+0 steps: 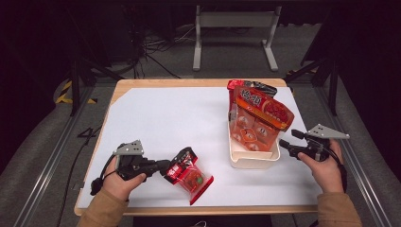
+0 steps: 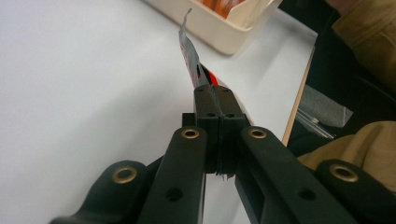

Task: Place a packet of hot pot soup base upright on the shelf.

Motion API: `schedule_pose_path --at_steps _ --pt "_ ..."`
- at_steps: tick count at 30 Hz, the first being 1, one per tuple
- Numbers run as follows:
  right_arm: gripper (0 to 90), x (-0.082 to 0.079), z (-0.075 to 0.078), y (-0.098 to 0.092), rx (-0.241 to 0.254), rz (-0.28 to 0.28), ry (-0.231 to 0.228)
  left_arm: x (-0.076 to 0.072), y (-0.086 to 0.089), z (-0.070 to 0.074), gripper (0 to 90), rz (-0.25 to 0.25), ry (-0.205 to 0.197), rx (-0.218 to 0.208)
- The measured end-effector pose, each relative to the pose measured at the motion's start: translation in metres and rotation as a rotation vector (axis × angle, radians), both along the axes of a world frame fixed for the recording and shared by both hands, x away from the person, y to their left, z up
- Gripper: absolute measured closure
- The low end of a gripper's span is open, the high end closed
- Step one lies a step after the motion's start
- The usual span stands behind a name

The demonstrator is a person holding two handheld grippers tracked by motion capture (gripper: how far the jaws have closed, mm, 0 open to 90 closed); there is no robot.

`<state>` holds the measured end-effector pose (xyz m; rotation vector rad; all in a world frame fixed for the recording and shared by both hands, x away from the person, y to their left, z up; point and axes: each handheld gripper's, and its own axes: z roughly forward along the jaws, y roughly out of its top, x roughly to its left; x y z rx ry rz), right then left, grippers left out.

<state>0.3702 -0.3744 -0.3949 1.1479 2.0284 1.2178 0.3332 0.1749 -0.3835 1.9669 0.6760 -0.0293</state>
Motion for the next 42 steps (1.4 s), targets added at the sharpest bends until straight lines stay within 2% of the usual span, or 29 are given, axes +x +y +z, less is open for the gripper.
schedule_pose_path --at_steps 3,4,12,14,19,24,26,29,30,31,32,38,42 --pt "31.4 0.000 0.000 -0.001 0.003 -0.002 -0.003 -0.001 0.000 0.004 90.0 -0.004 -0.007 -0.019" --pt "31.4 -0.001 0.000 -0.001 0.006 -0.002 -0.005 -0.002 0.000 0.008 90.0 -0.017 -0.022 -0.029" --pt "32.2 -0.002 0.002 -0.001 0.014 -0.006 -0.016 -0.006 -0.003 0.018 90.0 -0.041 -0.064 -0.034" --pt "37.4 -0.004 0.005 -0.002 0.020 -0.005 -0.031 -0.008 -0.005 0.020 90.0 -0.048 -0.074 -0.037" --pt "52.1 -0.017 0.032 -0.008 0.038 -0.016 -0.133 -0.011 -0.007 0.025 90.0 -0.060 -0.101 -0.041" --pt "59.2 -0.037 0.069 0.000 0.038 0.015 -0.254 -0.014 -0.009 0.028 90.0 -0.062 -0.112 -0.039" --pt "60.6 -0.048 0.087 0.010 0.042 0.055 -0.318 -0.015 -0.009 0.029 90.0 -0.065 -0.120 -0.039" --pt "61.9 -0.059 0.102 0.025 0.052 0.117 -0.354 -0.017 -0.010 0.031 90.0 -0.064 -0.143 -0.045" --pt "61.9 -0.059 0.102 0.025 0.052 0.117 -0.354 -0.017 -0.010 0.031 90.0 -0.064 -0.143 -0.045" --pt "62.2 -0.061 0.105 0.031 0.051 0.141 -0.365 -0.017 -0.010 0.032 90.0 -0.072 -0.140 -0.049" --pt "62.7 -0.066 0.110 0.046 0.038 0.193 -0.367 -0.018 -0.011 0.033 90.0 -0.065 -0.145 -0.050" --pt "62.3 -0.067 0.113 0.083 0.021 0.336 -0.341 -0.019 -0.011 0.035 90.0 -0.062 -0.159 -0.058" --pt "62.1 -0.062 0.108 0.103 0.019 0.415 -0.300 -0.021 -0.011 0.038 90.0 -0.065 -0.170 -0.062"
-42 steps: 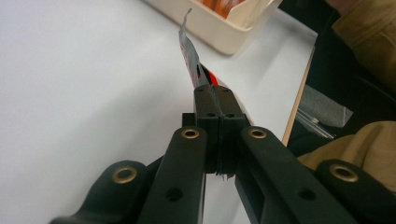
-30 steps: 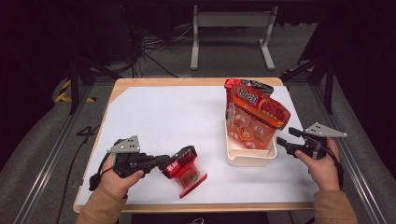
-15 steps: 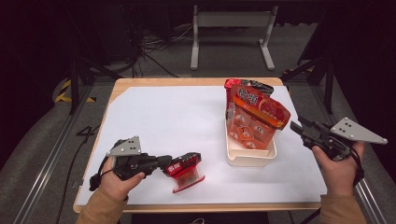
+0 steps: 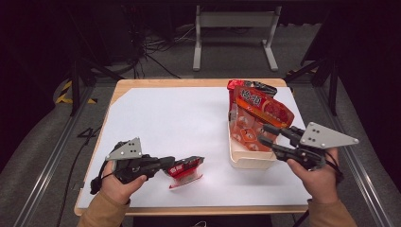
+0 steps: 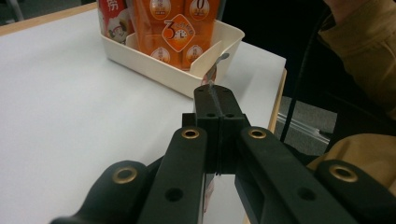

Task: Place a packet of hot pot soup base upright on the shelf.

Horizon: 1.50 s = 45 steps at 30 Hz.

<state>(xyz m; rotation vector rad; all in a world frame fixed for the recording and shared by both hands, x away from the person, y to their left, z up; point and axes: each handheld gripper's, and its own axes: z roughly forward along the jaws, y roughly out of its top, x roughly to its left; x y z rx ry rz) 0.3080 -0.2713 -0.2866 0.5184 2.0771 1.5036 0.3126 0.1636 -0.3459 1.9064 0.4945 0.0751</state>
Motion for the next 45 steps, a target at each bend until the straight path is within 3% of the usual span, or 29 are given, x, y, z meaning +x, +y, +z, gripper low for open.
schedule_pose_path --at_steps 10,20,30,33,37,45 --pt "59.2 0.011 -0.011 0.046 -0.051 0.163 0.052 -0.003 -0.002 0.005 90.0 -0.026 -0.005 -0.010" --pt "57.5 0.017 -0.031 0.094 -0.133 0.333 0.124 -0.009 -0.007 0.011 90.0 -0.044 -0.018 -0.013" --pt "62.2 0.019 -0.050 0.120 -0.172 0.405 0.167 -0.010 -0.008 0.012 90.0 -0.056 -0.026 -0.022" --pt "69.3 0.018 -0.054 0.125 -0.194 0.430 0.172 -0.010 -0.009 0.011 90.0 -0.055 -0.023 -0.026" --pt "86.7 0.018 -0.056 0.129 -0.200 0.457 0.189 -0.009 -0.008 0.011 90.0 -0.054 -0.025 -0.026" --pt "89.7 0.016 -0.052 0.127 -0.179 0.465 0.220 -0.005 -0.005 0.007 90.0 -0.069 -0.033 -0.060"
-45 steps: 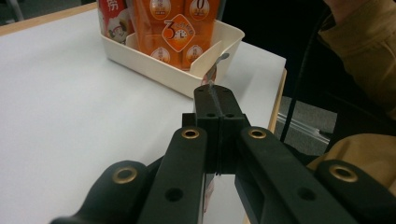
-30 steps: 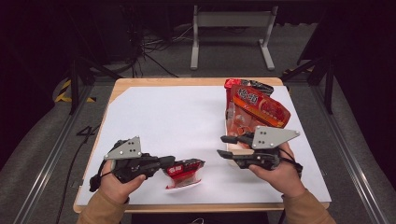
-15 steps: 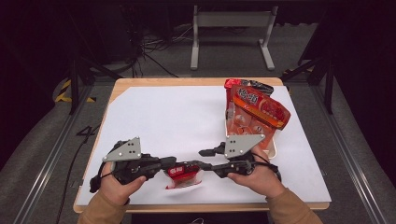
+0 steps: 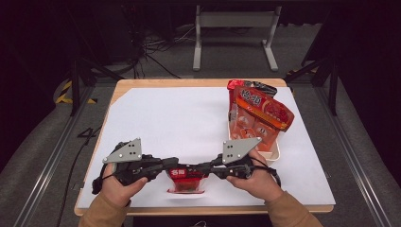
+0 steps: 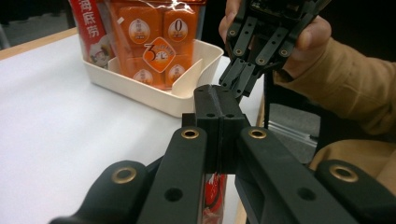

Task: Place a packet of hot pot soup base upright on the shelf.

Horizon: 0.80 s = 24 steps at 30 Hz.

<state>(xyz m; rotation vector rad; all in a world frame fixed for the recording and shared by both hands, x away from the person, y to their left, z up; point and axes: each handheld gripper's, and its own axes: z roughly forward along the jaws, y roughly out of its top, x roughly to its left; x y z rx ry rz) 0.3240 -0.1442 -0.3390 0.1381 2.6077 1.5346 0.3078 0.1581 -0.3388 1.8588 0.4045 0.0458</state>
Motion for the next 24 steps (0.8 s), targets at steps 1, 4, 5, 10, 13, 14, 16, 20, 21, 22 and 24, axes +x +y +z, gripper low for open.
schedule_pose_path --at_steps 1,4,5,10,13,14,16,20,21,22,24 --pt "89.8 0.000 0.000 0.000 0.002 0.002 0.001 0.001 0.000 -0.002 90.0 -0.003 -0.014 -0.016" --pt "89.9 -0.001 0.002 -0.002 0.008 0.000 0.007 0.003 -0.001 -0.006 79.8 0.011 -0.064 -0.022" --pt "89.9 -0.001 0.003 -0.003 0.014 -0.001 0.009 0.004 -0.001 -0.007 69.5 0.017 -0.078 -0.031" --pt "89.9 -0.002 0.007 -0.006 0.013 -0.007 0.002 0.007 -0.002 -0.012 50.2 0.010 -0.100 -0.051" --pt "89.9 -0.002 0.010 -0.009 0.020 -0.008 0.003 0.010 -0.005 -0.016 38.2 0.003 -0.111 -0.029" --pt "89.9 -0.003 0.010 -0.009 0.021 -0.009 0.004 0.011 -0.006 -0.018 34.3 0.002 -0.101 -0.006" --pt "89.9 -0.003 0.011 -0.010 0.023 -0.009 0.001 0.013 -0.007 -0.023 32.6 -0.014 -0.078 -0.002" --pt "89.9 -0.004 0.012 -0.011 0.030 -0.014 -0.001 0.014 -0.010 -0.027 35.7 -0.049 -0.078 0.001" --pt "89.9 -0.004 0.013 -0.011 0.031 -0.014 -0.001 0.014 -0.011 -0.028 37.5 -0.060 -0.076 -0.008" --pt "89.9 -0.004 0.013 -0.011 0.033 -0.015 -0.001 0.014 -0.011 -0.029 39.5 -0.068 -0.076 -0.014" --pt "89.9 -0.005 0.013 -0.011 0.033 -0.015 -0.001 0.015 -0.012 -0.030 43.4 -0.086 -0.071 -0.015"
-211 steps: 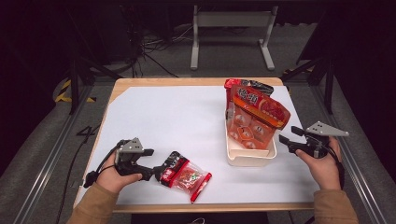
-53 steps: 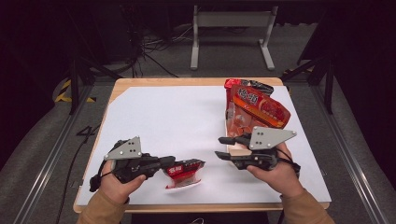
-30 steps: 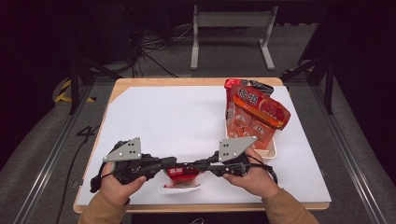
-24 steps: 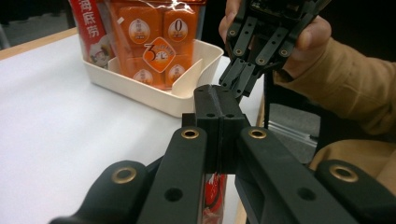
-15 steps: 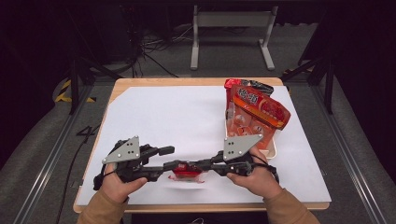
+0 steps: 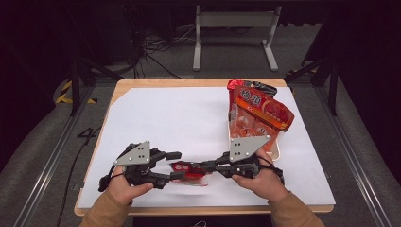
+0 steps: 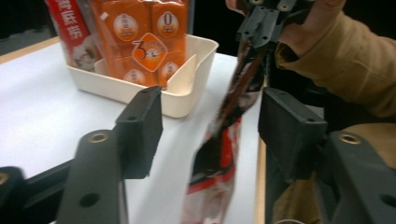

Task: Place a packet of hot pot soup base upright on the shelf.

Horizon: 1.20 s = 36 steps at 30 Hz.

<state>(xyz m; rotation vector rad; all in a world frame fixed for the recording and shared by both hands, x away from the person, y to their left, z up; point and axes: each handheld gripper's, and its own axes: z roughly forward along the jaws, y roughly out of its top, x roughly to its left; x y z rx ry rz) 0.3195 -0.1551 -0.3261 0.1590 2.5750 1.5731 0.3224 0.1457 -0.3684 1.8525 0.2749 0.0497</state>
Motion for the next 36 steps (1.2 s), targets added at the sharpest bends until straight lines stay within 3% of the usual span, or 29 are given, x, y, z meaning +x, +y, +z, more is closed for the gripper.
schedule_pose_path --at_steps 3,9,15,26,36 --pt "89.9 0.001 0.000 -0.001 0.003 -0.002 -0.001 0.000 -0.001 -0.003 53.2 -0.023 0.036 -0.021" --pt "89.9 0.002 -0.001 -0.001 0.003 -0.006 0.005 0.003 0.000 -0.006 75.2 -0.048 0.086 -0.022" --pt "89.8 0.003 -0.001 -0.002 0.004 -0.011 0.000 0.003 -0.002 -0.007 87.2 -0.083 0.124 -0.028" --pt "87.2 0.003 -0.003 -0.006 0.007 -0.034 -0.006 0.007 -0.006 -0.004 89.9 -0.080 0.132 -0.015" --pt "66.5 0.000 0.001 -0.028 0.070 -0.123 -0.010 0.012 -0.007 0.002 89.9 -0.054 0.137 -0.022"
